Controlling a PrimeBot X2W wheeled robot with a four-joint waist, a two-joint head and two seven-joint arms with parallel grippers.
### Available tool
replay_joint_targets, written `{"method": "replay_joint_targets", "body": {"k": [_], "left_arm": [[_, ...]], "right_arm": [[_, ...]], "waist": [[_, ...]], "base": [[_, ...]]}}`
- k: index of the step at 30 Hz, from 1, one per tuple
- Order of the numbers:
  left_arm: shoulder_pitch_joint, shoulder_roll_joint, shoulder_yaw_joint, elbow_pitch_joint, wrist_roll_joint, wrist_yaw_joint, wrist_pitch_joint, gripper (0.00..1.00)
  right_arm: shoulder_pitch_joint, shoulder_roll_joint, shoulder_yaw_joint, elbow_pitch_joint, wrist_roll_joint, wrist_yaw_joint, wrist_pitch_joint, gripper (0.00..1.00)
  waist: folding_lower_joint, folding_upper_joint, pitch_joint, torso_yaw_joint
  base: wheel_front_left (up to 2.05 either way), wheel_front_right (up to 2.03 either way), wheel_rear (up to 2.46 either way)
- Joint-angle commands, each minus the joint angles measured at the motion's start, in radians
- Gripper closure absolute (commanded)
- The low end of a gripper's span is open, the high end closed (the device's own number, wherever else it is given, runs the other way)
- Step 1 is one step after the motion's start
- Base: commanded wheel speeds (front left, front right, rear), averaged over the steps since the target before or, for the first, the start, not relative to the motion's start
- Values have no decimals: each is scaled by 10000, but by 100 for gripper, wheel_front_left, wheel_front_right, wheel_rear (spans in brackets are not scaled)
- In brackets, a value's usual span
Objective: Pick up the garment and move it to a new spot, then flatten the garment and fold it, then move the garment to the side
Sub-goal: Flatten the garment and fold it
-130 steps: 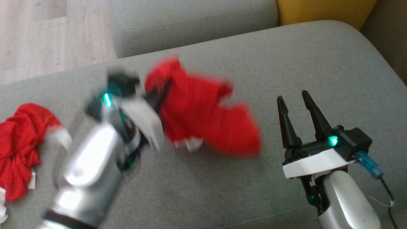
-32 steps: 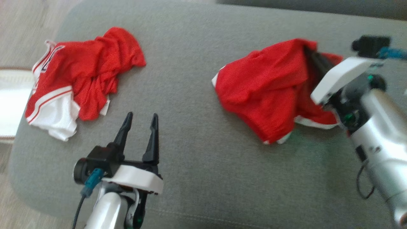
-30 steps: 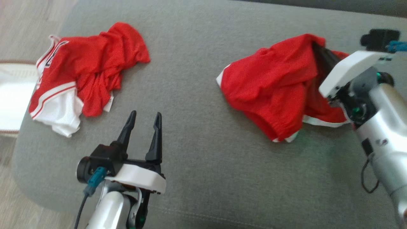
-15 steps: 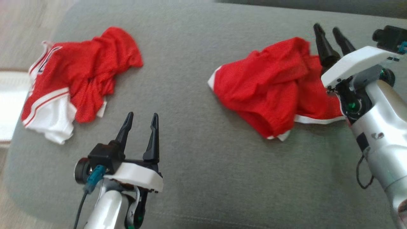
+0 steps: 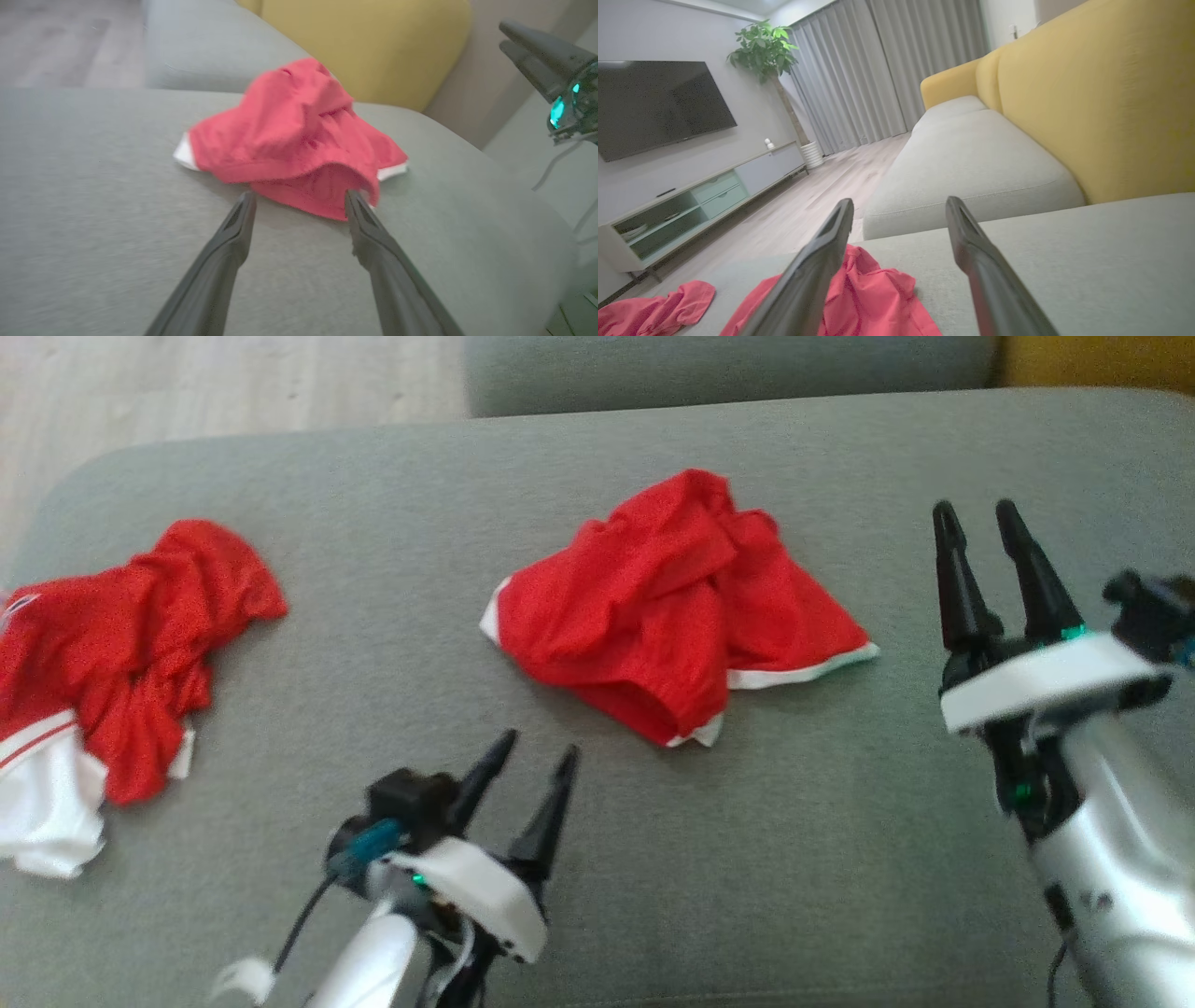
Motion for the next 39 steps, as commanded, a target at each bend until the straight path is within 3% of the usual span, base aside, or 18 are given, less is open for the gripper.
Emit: {"method": "replay_joint_targets", "body": {"k": [1, 11, 19, 20, 21, 22, 32, 39], "left_arm": [[-800, 68, -139, -114, -232, -92, 406, 0], [-2439, 176, -1771, 1665, -1742, -141, 1710, 0], [-3458, 85, -2003, 3079, -2233, -142, 1689, 0], [-3584, 73, -2059, 3267, -2266, -142, 1645, 25], [-3682, 62, -2144, 3409, -2353, -142, 1597, 80], [-3763, 51, -2250, 3505, -2483, -142, 1542, 100], [-4389, 62, -3528, 3850, -3552, -143, 1072, 100], [-4236, 1212, -4058, 3098, -4135, -143, 984, 100]], "right_arm": [[523, 290, -352, -796, -482, 77, -107, 0], [1936, 1110, -1405, -1775, -1656, 77, -105, 0], [2062, 1317, -1629, -1956, -1885, 77, -23, 0], [2072, 1346, -1641, -1971, -1907, 77, -9, 0], [2086, 1373, -1655, -1980, -1925, 77, 1, 0], [2104, 1402, -1672, -1987, -1940, 77, 7, 0], [2233, 1510, -1830, -1984, -2044, 77, 117, 0], [2490, 1478, -2064, -1984, -2176, 77, 219, 0]], "waist": [[0, 0, -26, -448], [0, 0, 290, -1334], [0, 0, 426, -1632], [0, 0, 427, -1650], [0, 0, 422, -1656], [0, 0, 411, -1648], [0, 0, 230, -1124], [0, 0, -31, -707]], "base": [[0, 0, 0], [0, 0, 0], [0, 0, 0], [0, 0, 0], [0, 0, 0], [0, 0, 0], [0, 0, 0], [0, 0, 0]]}}
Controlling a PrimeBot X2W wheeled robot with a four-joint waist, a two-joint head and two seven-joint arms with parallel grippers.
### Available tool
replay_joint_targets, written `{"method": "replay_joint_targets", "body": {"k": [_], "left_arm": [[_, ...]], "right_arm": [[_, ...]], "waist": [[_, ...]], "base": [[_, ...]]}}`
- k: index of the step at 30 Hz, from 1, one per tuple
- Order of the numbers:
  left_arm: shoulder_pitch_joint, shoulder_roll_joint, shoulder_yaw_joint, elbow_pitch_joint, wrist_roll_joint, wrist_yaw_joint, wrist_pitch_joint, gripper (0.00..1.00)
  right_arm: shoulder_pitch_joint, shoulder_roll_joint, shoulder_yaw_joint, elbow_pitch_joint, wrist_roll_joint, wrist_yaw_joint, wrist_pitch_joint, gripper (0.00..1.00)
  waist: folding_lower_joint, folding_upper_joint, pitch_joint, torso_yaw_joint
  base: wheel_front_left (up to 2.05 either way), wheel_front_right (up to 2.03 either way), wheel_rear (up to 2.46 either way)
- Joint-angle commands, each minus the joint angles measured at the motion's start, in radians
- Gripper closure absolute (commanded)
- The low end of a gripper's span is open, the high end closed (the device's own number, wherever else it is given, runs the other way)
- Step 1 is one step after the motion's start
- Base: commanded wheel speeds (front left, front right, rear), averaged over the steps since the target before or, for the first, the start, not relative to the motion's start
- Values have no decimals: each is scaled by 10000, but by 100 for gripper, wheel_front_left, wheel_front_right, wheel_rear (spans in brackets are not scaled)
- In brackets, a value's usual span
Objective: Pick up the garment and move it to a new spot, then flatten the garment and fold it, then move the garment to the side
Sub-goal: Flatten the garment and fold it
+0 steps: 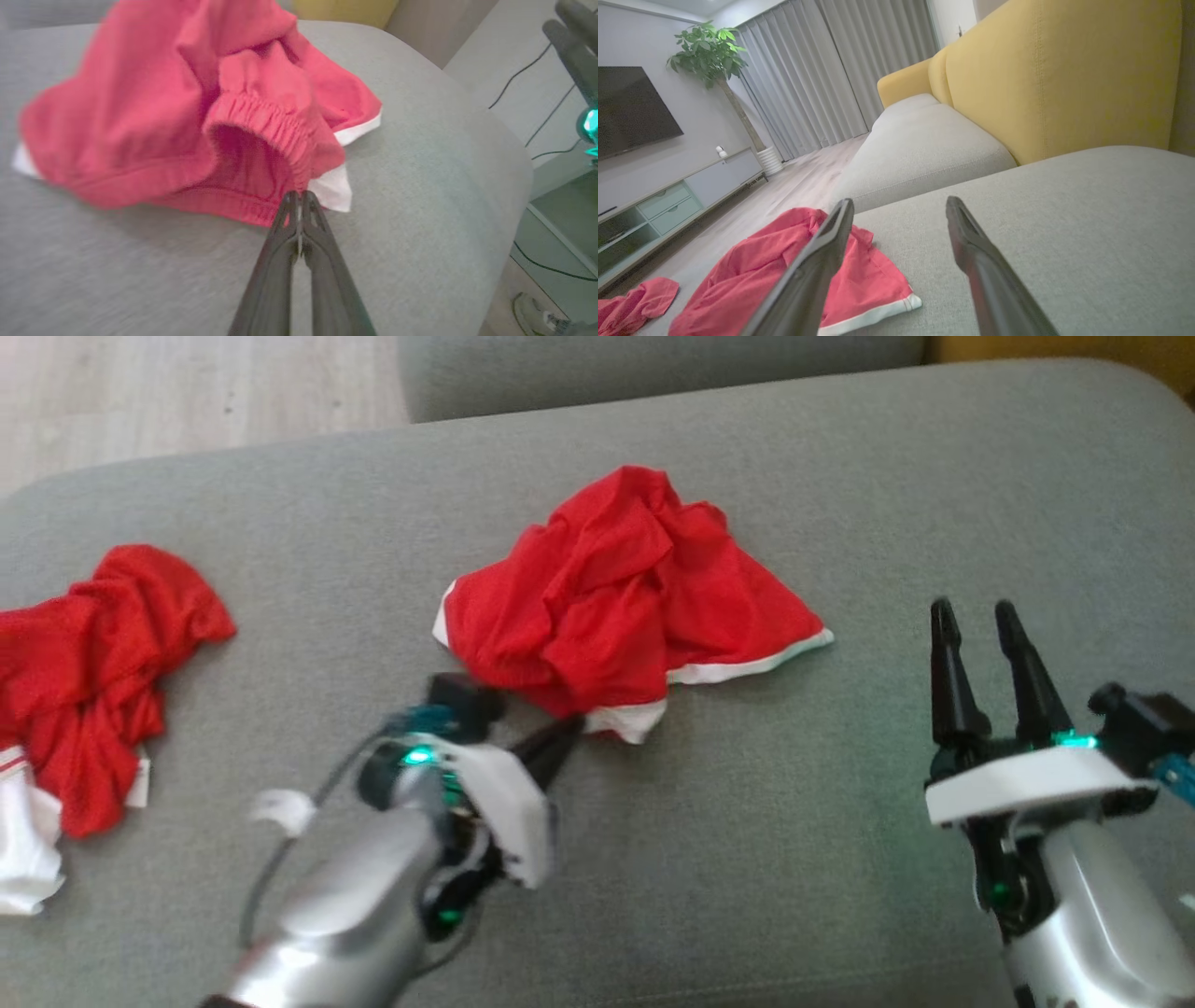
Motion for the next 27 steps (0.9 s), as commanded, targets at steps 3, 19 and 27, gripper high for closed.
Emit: {"method": "replay_joint_targets", "body": {"k": [3, 19, 27], "left_arm": [[-21, 1062, 418, -983, -498, -61, 136, 100], [1983, 4517, 954, -3018, -2024, 87, 1826, 0], [2127, 5061, 1766, -3238, -1491, 1140, 115, 0]], "right_arm": [[51, -11, 36, -368, -143, 77, 140, 0], [345, -191, 124, -561, -327, 77, 1388, 0], [525, -171, 102, -682, -424, 77, 1516, 0]], "waist": [[0, 0, -157, 254], [0, 0, -185, 716], [0, 0, -377, 652]], "base": [[0, 0, 0], [0, 0, 0], [0, 0, 0]]}}
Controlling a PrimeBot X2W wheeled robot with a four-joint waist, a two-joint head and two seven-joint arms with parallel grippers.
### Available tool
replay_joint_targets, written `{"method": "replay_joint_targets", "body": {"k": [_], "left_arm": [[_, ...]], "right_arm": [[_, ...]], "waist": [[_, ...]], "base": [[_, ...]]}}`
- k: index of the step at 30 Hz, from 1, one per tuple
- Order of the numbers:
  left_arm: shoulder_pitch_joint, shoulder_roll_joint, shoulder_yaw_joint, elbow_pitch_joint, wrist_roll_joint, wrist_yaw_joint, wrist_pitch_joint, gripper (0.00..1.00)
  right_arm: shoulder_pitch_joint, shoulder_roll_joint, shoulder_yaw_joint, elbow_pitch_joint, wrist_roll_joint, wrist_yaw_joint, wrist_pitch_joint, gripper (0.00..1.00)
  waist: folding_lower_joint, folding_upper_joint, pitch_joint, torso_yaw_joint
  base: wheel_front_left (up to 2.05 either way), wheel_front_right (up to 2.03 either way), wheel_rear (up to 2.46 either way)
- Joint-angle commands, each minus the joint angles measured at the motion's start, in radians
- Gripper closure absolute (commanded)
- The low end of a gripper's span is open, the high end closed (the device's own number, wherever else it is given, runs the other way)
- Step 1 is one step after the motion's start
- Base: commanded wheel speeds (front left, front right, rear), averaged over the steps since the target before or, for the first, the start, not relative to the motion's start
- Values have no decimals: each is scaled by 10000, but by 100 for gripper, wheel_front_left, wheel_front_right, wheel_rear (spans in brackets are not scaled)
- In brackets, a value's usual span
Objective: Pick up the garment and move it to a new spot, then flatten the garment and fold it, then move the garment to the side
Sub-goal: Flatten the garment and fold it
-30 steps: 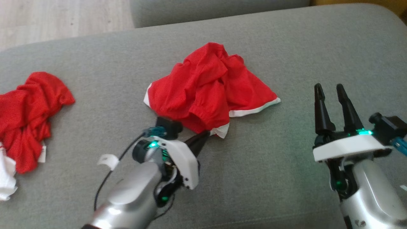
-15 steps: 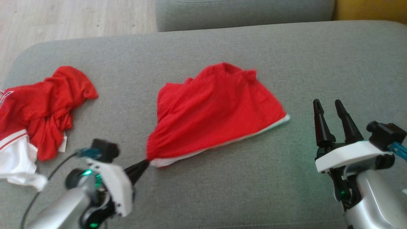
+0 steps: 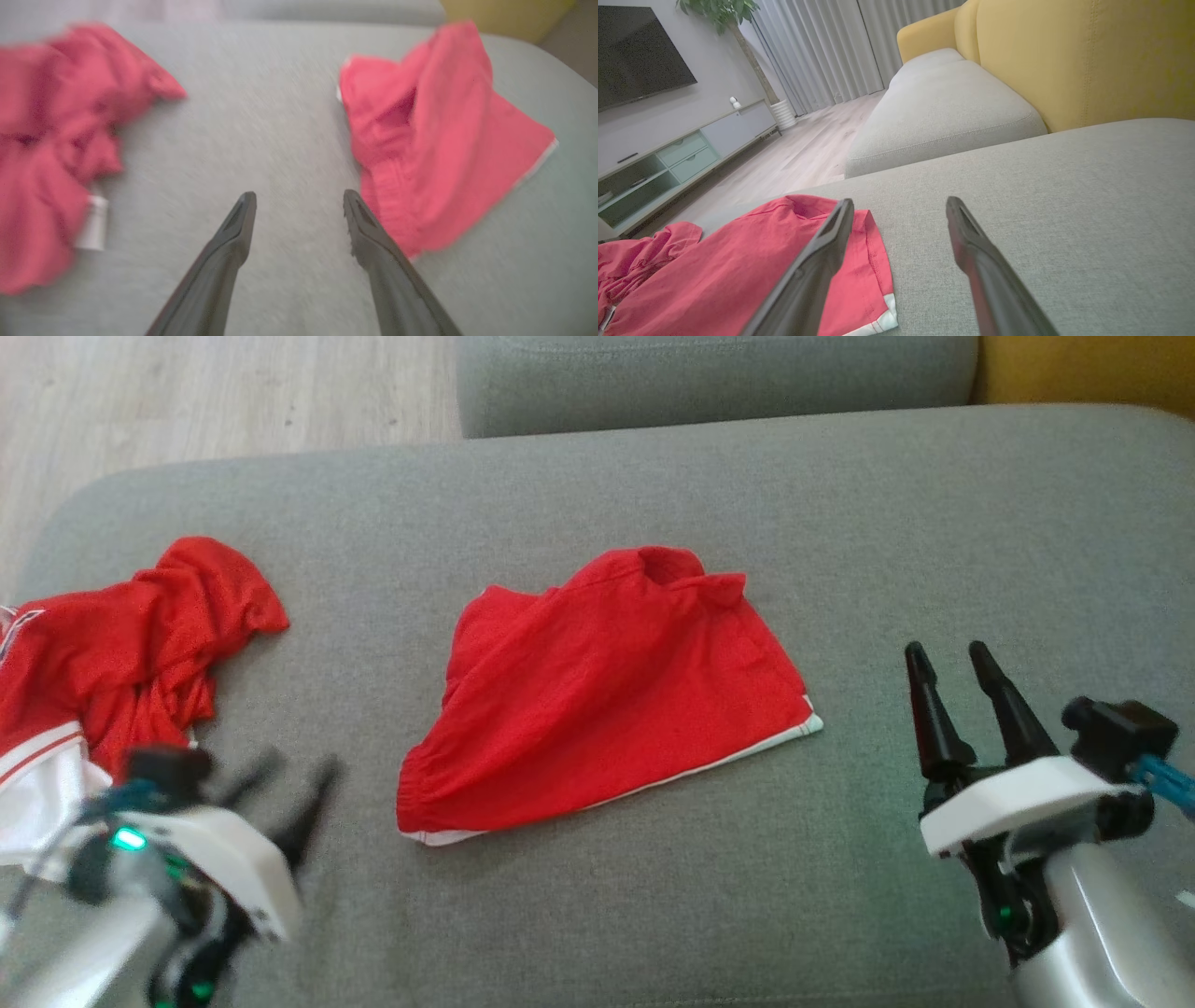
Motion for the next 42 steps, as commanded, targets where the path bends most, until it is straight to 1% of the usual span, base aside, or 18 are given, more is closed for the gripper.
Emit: {"method": "replay_joint_targets", "body": {"k": [1, 2, 4, 7, 9, 10, 13, 16, 20, 23, 26, 27, 28, 34, 35, 38, 40, 42], "left_arm": [[-374, 695, 765, -401, 314, 438, -602, 0], [-353, 783, 992, -598, 521, 850, -1068, 0], [-192, 773, 1447, -1073, 752, 1630, -1828, 0], [203, 565, 1950, -1857, 1218, 2545, -2276, 0], [548, 264, 2364, -2366, 1601, 3074, -2363, 0], [719, 48, 2734, -2696, 1938, 3347, -2372, 0], [1551, -698, 3692, -3568, 3083, 3863, -2379, 0], [2453, -1493, 4236, -4107, 4051, 3757, -2381, 0], [3245, -2342, 4689, -4116, 4829, 3352, -2383, 0], [3453, -2758, 4989, -3957, 5186, 2927, -2383, 0], [3479, -3046, 5306, -3744, 5432, 2514, -2383, 0], [3468, -3196, 5500, -3621, 5585, 2272, -2383, 0], [3466, -3264, 5593, -3573, 5657, 2167, -2384, 0], [3487, -3651, 6076, -3368, 6005, 1656, -2384, 0], [3487, -3651, 6076, -3368, 6005, 1656, -2384, 0], [3487, -3811, 6258, -3294, 6182, 1452, -2384, 0], [3500, -3896, 6345, -3181, 6240, 1305, -2384, 0], [3528, -3943, 6325, -2859, 6064, 1025, -2378, 0]], "right_arm": [[45, -111, 96, -399, -86, 77, -115, 0], [86, -78, 65, -433, -85, 77, -230, 0], [190, -23, 35, -493, -123, 77, -473, 0], [352, 78, 27, -575, -191, 77, -928, 0], [476, 129, 18, -607, -278, 77, -1192, 0], [550, 152, 13, -621, -339, 77, -1311, 0], [782, 247, 10, -665, -510, 77, -1563, 0], [973, 281, 38, -612, -734, 77, -1663, 0], [1018, 269, 87, -524, -1107, 77, -1723, 0], [1016, 310, 42, -483, -1191, 77, -1750, 0], [978, 313, 32, -442, -1232, 77, -1764, 0], [936, 304, 51, -409, -1265, 77, -1768, 0], [919, 311, 57, -394, -1267, 77, -1769, 0], [908, 314, 76, -315, -1245, 77, -1772, 0], [908, 314, 76, -315, -1245, 77, -1772, 0], [892, 288, 66, -277, -1235, 77, -1755, 0], [870, 252, 124, -218, -1251, 77, -1595, 0], [792, 155, 288, -110, -1256, 77, -1271, 0]], "waist": [[0, 0, -81, -2], [0, 0, -134, 11], [0, 0, -248, 49], [0, 0, -416, 107], [0, 0, -537, 132], [0, 0, -599, 149], [0, 0, -706, 165], [0, 0, -752, 170], [0, 0, -764, 189], [0, 0, -766, 204], [0, 0, -756, 221], [0, 0, -754, 216], [0, 0, -753, 210], [0, 0, -735, 176], [0, 0, -735, 176], [0, 0, -726, 169], [0, 0, -722, 167], [0, 0, -693, 162]], "base": [[0, 0, 0], [0, 0, 0], [0, 0, 0], [0, 0, 0], [0, 0, 0], [0, 0, 0], [0, 0, 0], [0, 0, 0], [0, 0, 0], [0, 0, 0], [0, 0, 0], [0, 0, 0], [0, 0, 0], [0, 0, 0], [0, 0, 0], [0, 0, 0], [0, 0, 0], [0, 0, 0]]}}
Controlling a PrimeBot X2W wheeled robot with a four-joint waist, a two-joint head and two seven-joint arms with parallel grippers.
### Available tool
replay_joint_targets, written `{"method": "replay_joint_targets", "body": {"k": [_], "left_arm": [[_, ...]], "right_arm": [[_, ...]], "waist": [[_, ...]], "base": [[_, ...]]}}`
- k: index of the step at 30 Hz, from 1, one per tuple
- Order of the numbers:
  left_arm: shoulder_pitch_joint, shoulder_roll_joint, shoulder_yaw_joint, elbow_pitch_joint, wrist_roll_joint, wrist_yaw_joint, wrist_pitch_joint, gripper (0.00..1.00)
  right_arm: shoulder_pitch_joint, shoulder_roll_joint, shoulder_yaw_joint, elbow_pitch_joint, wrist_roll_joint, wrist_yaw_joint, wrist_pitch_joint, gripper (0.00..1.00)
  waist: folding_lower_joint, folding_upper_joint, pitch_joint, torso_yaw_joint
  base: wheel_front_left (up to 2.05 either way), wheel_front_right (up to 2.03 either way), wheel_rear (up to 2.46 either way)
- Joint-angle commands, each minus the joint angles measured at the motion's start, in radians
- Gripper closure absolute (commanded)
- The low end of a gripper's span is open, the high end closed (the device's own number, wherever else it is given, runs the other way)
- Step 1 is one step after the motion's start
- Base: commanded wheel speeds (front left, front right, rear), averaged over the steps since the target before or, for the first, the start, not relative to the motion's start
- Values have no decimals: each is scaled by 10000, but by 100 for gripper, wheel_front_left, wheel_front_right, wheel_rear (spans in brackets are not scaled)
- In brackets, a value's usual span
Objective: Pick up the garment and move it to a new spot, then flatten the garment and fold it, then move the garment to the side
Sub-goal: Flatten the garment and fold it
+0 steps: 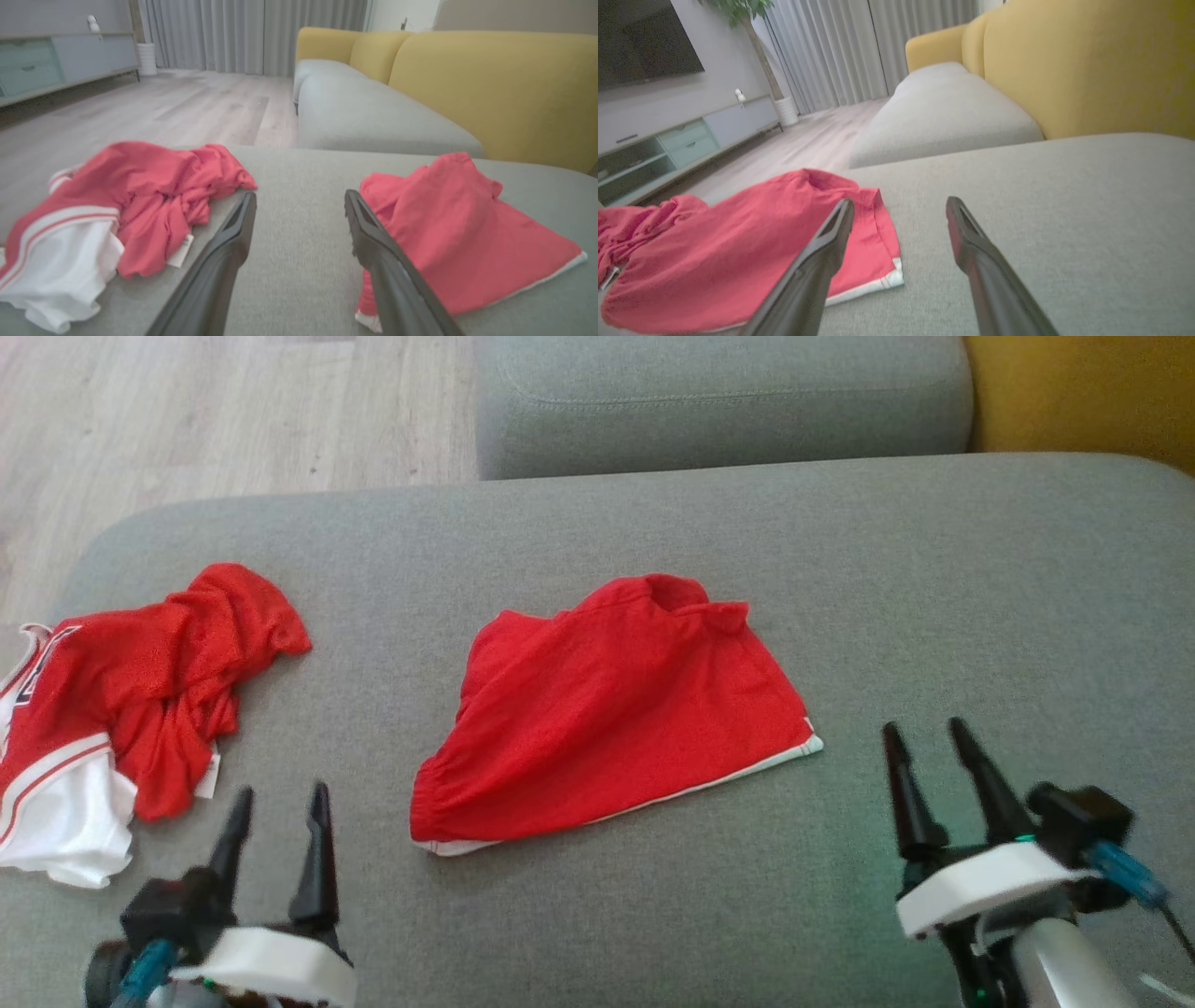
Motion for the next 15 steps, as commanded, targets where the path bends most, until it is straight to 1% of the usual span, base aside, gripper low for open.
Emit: {"method": "replay_joint_targets", "body": {"k": [1, 2, 3, 5, 7, 8, 11, 15], "left_arm": [[-490, 95, 409, -170, -77, -83, -43, 0], [-561, 126, 373, -17, -279, -292, 176, 0], [-638, 204, 261, 151, -526, -598, 654, 0], [-878, 663, -40, 368, -606, -1104, 1725, 0], [-1106, 1010, -348, 431, -997, -1571, 2990, 0], [-1250, 1230, -505, 374, -1143, -1717, 3536, 0], [-1690, 1802, -965, 230, -1712, -1952, 4949, 0], [-2331, 2303, -1575, 112, -2644, -2039, 5763, 0]], "right_arm": [[-499, -200, 294, -235, -23, 77, 110, 0], [-624, -289, 457, -137, 19, 77, 381, 0], [-788, -403, 659, -30, 87, 77, 691, 0], [-1207, -736, 1126, 246, 196, 77, 1396, 0], [-1692, -1068, 1676, 569, 473, 77, 2180, 0], [-1946, -1242, 1950, 722, 644, 77, 2521, 0], [-2678, -1661, 2660, 1176, 1176, 77, 3300, 0], [-3525, -2041, 3517, 1931, 1746, 77, 4093, 0]], "waist": [[0, 0, 31, -2], [0, 0, 63, -1], [0, 0, 108, 3], [0, 0, 229, 36], [0, 0, 375, 100], [0, 0, 462, 144], [0, 0, 716, 280], [0, 0, 1082, 452]], "base": [[0, 0, 0], [0, 0, 0], [0, 0, 0], [0, 0, 0], [0, 0, 0], [0, 0, 0], [0, 0, 0], [0, 0, 0]]}}
